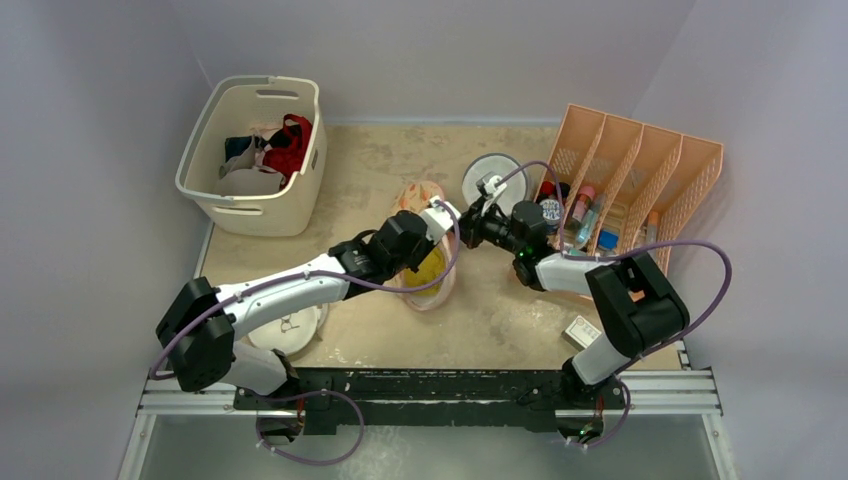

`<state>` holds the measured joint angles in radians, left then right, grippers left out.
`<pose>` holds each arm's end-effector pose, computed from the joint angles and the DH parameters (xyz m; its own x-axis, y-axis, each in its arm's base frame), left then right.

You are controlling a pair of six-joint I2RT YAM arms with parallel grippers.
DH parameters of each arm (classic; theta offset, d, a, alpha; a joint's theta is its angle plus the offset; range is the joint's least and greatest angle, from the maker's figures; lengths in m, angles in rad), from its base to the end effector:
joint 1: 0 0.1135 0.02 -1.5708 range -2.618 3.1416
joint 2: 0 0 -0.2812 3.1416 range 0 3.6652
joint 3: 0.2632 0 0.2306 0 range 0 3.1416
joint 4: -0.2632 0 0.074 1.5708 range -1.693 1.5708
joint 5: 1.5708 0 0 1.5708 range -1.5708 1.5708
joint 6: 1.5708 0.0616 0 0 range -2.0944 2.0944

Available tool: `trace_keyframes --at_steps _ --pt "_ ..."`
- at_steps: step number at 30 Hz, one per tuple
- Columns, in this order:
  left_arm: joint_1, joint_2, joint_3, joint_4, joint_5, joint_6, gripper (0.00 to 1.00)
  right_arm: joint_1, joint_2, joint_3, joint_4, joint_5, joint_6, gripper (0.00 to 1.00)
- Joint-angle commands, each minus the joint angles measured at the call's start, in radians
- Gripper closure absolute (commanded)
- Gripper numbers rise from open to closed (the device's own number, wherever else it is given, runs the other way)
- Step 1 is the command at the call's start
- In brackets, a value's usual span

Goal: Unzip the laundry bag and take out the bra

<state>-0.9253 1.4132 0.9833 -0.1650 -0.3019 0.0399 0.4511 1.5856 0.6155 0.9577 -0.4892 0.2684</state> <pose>0.2031 -0.2392 0.2785 -0.3124 0.4781 -0.8209 0.6275 0.7526 0.1995 0.2825 0.1690 0.2433 -0.2250 0.1511 -0.9626 -0.7758 0.5699 0.2708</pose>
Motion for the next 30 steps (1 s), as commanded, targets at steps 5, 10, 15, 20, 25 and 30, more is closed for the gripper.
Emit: trace_keyframes --at_steps 5,10,15,20,25,30 --pt "-0.008 -0.040 0.010 -0.007 0.003 0.026 1.00 -0.093 0.011 -0.024 0.075 0.044 0.058 1.00" --pt "-0.009 -0.052 0.012 -0.024 -0.046 0.045 1.00 -0.121 0.016 -0.034 0.098 0.028 0.079 1.00" --pt "-0.009 -0.084 -0.009 -0.015 -0.095 0.063 1.00 -0.137 -0.003 -0.070 0.166 -0.009 0.077 1.00" --pt "-0.009 -0.086 -0.011 -0.013 -0.065 0.063 0.87 -0.118 -0.012 -0.083 0.281 -0.089 0.072 1.00" --pt "-0.009 -0.063 -0.001 -0.003 -0.011 0.032 0.58 -0.078 0.017 -0.077 0.343 -0.136 0.091 1.00" --pt "-0.009 -0.030 0.016 0.001 -0.024 0.015 0.47 -0.028 0.018 -0.069 0.365 -0.164 0.074 1.00"
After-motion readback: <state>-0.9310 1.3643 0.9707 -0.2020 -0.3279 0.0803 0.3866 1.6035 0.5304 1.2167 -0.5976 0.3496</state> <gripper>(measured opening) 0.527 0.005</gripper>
